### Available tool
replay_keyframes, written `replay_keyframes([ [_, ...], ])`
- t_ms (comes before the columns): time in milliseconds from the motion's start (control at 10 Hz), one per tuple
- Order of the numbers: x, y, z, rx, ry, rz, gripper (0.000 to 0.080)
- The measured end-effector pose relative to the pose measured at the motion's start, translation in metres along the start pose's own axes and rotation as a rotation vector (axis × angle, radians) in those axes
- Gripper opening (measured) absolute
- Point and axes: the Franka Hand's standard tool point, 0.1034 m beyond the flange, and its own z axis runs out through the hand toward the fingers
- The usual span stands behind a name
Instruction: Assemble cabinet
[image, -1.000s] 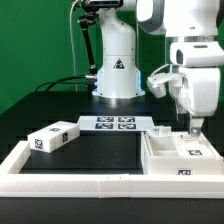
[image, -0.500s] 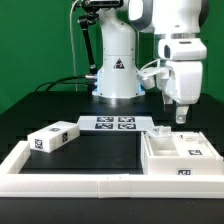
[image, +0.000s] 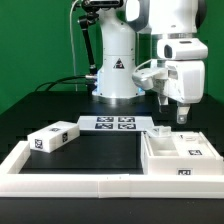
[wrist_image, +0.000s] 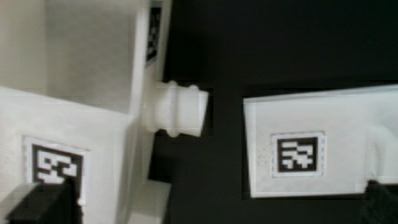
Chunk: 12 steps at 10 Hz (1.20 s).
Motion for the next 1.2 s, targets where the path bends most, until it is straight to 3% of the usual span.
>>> replay_keyframes([
  [200, -0.012, -0.012, 0.004, -0.005, 0.002, -0.213, 0.0797],
  [300, -0.009, -0.019, 0.007, -0.016, 0.004, -0.206, 0.0797],
  [700, -0.01, -0.019, 0.008, -0.011, 0.005, -0.201, 0.0797],
  [1000, 0.001, -0.037, 0.015, -0.01, 0.02, -0.225, 0.0797],
  [1200, 0.003, -0.047, 0.02, 0.007, 0.027, -0.221, 0.0797],
])
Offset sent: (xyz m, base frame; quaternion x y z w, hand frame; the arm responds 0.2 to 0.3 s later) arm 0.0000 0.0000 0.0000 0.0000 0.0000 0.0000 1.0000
